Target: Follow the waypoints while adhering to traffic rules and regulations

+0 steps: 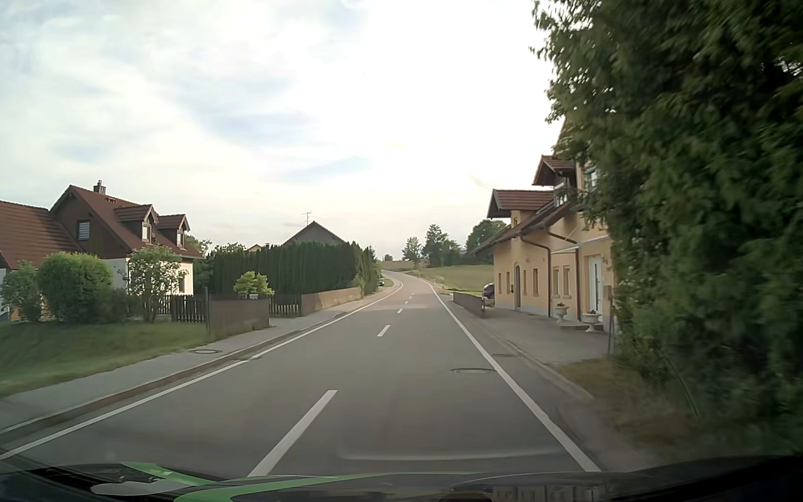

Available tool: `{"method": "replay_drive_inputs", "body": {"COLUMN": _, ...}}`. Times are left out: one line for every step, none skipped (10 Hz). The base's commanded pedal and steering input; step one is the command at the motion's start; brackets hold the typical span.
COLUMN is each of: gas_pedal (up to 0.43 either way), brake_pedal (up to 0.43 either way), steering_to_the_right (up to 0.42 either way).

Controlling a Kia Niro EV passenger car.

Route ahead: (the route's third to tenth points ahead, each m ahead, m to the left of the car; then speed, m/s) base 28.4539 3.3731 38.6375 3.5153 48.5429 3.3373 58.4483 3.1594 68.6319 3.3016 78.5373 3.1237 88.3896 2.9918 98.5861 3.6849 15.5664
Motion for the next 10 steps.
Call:
{"method": "replay_drive_inputs", "body": {"gas_pedal": 0.0, "brake_pedal": 0.0, "steering_to_the_right": 0.0}}
{"method": "replay_drive_inputs", "body": {"gas_pedal": 0.0, "brake_pedal": 0.0, "steering_to_the_right": 0.0}}
{"method": "replay_drive_inputs", "body": {"gas_pedal": 0.0, "brake_pedal": 0.0, "steering_to_the_right": 0.0}}
{"method": "replay_drive_inputs", "body": {"gas_pedal": 0.02, "brake_pedal": 0.0, "steering_to_the_right": 0.001}}
{"method": "replay_drive_inputs", "body": {"gas_pedal": 0.047, "brake_pedal": 0.0, "steering_to_the_right": 0.0}}
{"method": "replay_drive_inputs", "body": {"gas_pedal": 0.067, "brake_pedal": 0.0, "steering_to_the_right": 0.0}}
{"method": "replay_drive_inputs", "body": {"gas_pedal": 0.087, "brake_pedal": 0.0, "steering_to_the_right": 0.001}}
{"method": "replay_drive_inputs", "body": {"gas_pedal": 0.098, "brake_pedal": 0.0, "steering_to_the_right": 0.001}}
{"method": "replay_drive_inputs", "body": {"gas_pedal": 0.11, "brake_pedal": 0.0, "steering_to_the_right": 0.001}}
{"method": "replay_drive_inputs", "body": {"gas_pedal": 0.11, "brake_pedal": 0.0, "steering_to_the_right": 0.001}}
